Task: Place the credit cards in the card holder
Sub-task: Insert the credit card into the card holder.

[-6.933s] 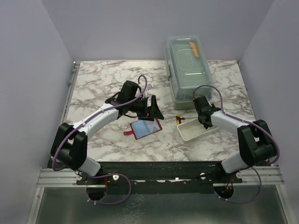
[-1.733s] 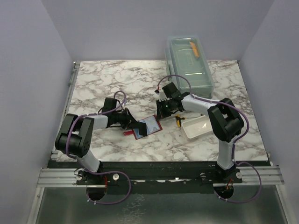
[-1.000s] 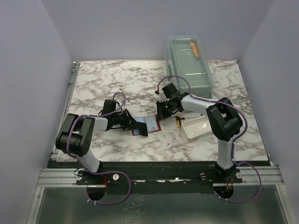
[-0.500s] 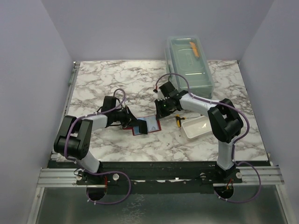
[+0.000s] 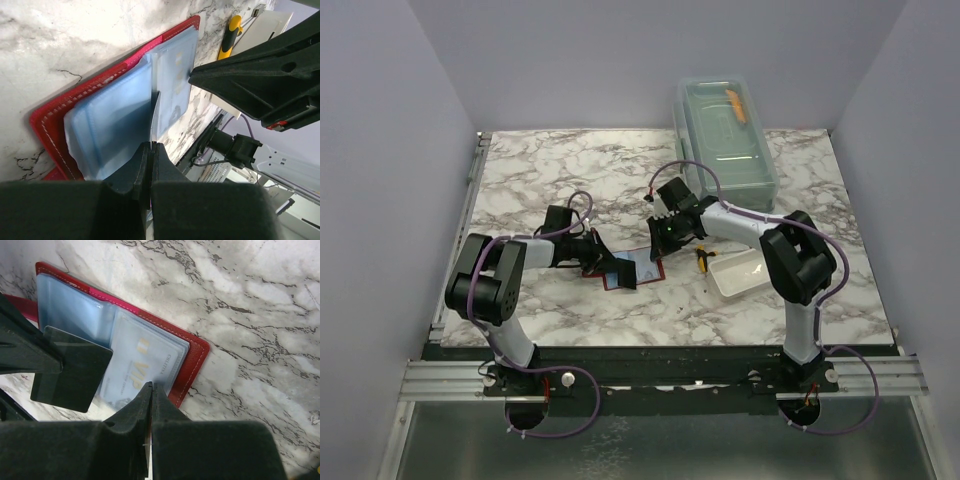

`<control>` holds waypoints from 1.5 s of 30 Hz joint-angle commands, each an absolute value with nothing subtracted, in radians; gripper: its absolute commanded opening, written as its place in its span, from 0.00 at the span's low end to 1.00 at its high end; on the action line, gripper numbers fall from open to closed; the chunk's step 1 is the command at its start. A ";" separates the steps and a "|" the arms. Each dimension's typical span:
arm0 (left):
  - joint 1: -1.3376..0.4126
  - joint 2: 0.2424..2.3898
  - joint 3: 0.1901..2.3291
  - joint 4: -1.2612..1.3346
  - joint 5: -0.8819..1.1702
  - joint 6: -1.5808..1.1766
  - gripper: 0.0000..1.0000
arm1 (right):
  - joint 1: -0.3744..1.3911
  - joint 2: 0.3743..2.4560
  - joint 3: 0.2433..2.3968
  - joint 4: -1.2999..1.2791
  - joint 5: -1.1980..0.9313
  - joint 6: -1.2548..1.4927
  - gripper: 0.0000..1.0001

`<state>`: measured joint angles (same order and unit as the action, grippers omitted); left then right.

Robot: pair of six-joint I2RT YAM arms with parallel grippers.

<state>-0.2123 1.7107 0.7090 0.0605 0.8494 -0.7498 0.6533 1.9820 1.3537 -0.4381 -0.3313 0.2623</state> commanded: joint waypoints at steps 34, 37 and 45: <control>-0.222 1.799 0.702 0.261 0.746 -0.813 0.00 | 0.661 2.097 1.364 -0.427 -0.330 0.241 0.01; -0.232 1.785 0.692 0.280 0.715 -0.816 0.00 | 0.660 2.094 1.357 -0.424 -0.330 0.243 0.01; -0.250 1.766 0.666 0.321 0.673 -0.804 0.00 | 0.661 2.089 1.350 -0.419 -0.333 0.254 0.01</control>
<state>-0.2359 1.7813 0.6910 0.2932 0.7773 -0.8303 0.6537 2.0327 1.3849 -0.3851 -0.3710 0.2634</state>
